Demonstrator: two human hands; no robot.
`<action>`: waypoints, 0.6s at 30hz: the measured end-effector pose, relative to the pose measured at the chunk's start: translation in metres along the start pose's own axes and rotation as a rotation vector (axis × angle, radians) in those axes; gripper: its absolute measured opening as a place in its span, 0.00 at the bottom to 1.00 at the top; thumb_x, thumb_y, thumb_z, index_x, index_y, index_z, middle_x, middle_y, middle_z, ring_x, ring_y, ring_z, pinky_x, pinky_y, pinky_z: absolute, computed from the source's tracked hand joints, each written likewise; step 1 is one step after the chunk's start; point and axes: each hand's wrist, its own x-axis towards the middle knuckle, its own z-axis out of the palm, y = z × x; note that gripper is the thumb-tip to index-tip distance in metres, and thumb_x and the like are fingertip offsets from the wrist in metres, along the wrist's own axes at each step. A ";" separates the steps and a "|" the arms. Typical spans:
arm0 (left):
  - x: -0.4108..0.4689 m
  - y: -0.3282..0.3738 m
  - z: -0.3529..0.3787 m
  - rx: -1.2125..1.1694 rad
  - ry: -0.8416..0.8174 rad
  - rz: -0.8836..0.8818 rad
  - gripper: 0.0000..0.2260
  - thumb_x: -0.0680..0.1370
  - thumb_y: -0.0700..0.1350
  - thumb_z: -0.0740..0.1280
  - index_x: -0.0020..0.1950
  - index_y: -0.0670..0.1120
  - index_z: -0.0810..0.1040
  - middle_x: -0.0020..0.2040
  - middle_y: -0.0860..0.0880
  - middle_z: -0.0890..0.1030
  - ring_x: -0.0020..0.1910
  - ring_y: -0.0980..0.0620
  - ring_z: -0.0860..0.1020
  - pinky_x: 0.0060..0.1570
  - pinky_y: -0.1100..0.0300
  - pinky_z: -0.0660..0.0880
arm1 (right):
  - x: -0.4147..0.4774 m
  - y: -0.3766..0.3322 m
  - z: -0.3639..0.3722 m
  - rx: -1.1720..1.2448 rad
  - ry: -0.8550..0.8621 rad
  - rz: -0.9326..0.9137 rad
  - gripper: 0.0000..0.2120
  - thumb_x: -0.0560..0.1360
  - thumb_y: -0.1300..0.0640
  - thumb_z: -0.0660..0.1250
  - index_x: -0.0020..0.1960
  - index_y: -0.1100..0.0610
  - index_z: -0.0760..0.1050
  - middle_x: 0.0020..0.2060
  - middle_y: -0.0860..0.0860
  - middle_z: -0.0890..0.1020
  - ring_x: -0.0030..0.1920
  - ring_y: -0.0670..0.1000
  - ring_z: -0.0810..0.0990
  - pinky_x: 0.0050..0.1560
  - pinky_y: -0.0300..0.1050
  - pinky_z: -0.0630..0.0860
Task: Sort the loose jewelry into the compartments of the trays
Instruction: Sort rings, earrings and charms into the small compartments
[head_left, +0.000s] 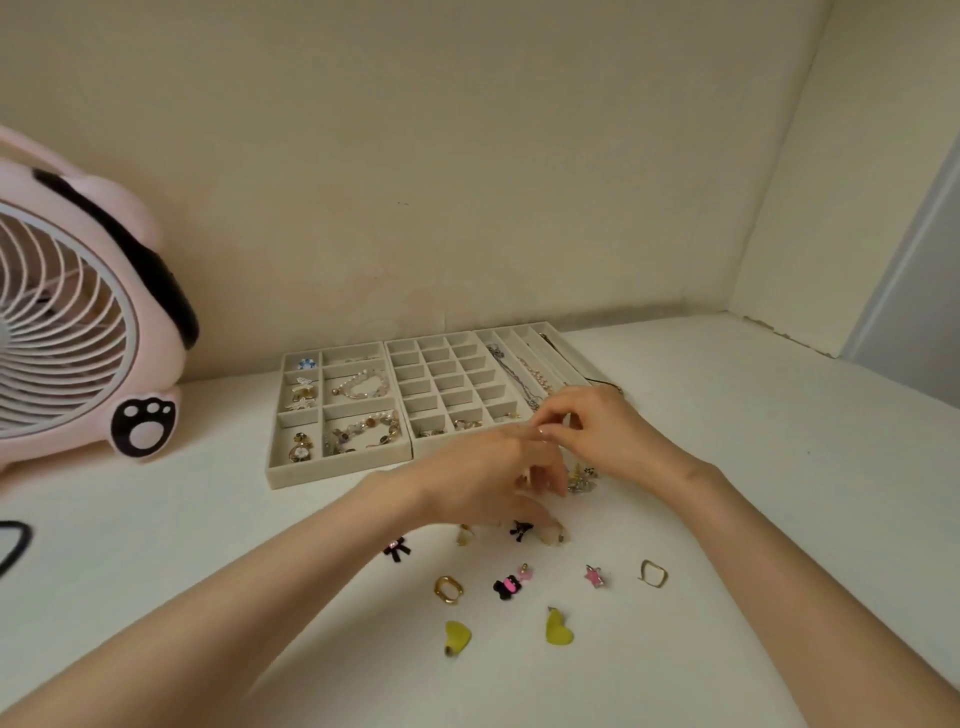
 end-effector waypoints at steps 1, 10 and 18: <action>0.002 0.001 0.004 0.027 -0.003 0.018 0.15 0.73 0.51 0.70 0.58 0.50 0.76 0.54 0.53 0.74 0.50 0.58 0.70 0.50 0.63 0.69 | -0.001 0.002 0.001 0.021 -0.004 0.004 0.06 0.75 0.58 0.67 0.46 0.51 0.82 0.42 0.44 0.80 0.34 0.37 0.72 0.43 0.38 0.71; 0.004 0.003 0.013 0.044 0.042 0.072 0.06 0.74 0.44 0.68 0.50 0.50 0.79 0.44 0.57 0.71 0.48 0.59 0.67 0.50 0.59 0.69 | -0.006 0.013 0.000 0.156 0.014 0.021 0.05 0.75 0.59 0.68 0.47 0.55 0.83 0.41 0.49 0.84 0.34 0.33 0.73 0.41 0.35 0.68; 0.015 -0.013 -0.011 0.030 0.271 -0.185 0.05 0.75 0.42 0.67 0.48 0.49 0.81 0.46 0.54 0.76 0.43 0.59 0.74 0.45 0.63 0.73 | -0.005 0.017 -0.003 0.182 0.048 0.037 0.05 0.75 0.59 0.68 0.48 0.54 0.82 0.37 0.44 0.81 0.32 0.33 0.74 0.38 0.30 0.67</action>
